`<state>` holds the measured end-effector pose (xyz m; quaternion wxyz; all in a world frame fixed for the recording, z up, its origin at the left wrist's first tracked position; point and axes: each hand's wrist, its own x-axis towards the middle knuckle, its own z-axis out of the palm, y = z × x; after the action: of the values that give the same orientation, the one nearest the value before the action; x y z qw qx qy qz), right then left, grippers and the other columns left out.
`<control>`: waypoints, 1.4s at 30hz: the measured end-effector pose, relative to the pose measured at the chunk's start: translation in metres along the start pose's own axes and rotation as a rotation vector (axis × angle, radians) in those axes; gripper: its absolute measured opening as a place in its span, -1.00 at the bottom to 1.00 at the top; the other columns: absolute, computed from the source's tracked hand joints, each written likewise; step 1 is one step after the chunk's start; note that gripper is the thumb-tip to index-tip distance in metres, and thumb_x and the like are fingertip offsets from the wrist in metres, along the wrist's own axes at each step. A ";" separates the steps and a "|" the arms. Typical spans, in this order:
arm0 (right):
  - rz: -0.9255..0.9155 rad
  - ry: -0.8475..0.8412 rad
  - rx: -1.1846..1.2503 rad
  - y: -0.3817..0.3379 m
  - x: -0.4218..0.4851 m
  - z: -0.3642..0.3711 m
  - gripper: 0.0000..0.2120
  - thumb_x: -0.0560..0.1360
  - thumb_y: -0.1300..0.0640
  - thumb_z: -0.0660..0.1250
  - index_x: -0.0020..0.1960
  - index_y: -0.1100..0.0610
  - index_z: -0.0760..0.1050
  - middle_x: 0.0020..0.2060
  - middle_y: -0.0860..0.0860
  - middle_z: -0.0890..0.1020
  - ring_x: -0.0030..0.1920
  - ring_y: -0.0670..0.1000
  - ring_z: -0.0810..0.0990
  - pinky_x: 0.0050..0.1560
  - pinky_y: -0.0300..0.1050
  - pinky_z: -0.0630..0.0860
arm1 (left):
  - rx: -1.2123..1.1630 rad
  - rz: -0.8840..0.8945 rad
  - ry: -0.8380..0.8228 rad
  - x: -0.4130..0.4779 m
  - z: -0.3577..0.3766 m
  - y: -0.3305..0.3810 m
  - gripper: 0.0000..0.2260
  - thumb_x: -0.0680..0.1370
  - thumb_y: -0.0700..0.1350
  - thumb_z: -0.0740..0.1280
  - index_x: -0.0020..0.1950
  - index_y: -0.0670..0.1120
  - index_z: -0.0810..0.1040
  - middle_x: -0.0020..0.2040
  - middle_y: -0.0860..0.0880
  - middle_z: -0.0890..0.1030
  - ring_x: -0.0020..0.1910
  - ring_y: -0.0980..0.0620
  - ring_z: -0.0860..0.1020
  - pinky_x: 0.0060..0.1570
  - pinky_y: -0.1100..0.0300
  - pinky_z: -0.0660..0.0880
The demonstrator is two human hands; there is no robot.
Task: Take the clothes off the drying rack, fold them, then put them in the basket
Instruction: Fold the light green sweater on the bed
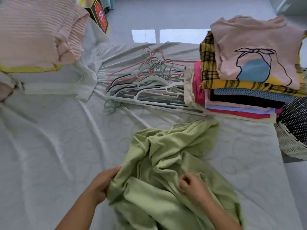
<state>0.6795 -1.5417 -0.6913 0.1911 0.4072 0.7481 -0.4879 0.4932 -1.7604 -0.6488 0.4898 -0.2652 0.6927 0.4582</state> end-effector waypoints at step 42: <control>-0.237 0.350 -0.261 -0.074 -0.178 -0.181 -0.89 0.47 0.22 0.38 -0.15 0.03 0.53 -0.24 -0.04 0.54 -0.19 0.01 0.49 -0.24 -0.22 0.37 | 0.586 0.801 -0.244 -0.179 -0.068 0.072 -0.44 0.04 0.24 0.53 -0.25 -0.08 0.36 -0.42 0.12 0.39 -0.38 0.14 0.35 -0.43 0.30 0.26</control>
<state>0.7471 -1.4710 -0.4454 0.0509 0.3666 0.8692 -0.3280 0.4730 -1.8039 -0.4504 0.4068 0.2249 0.7771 0.4243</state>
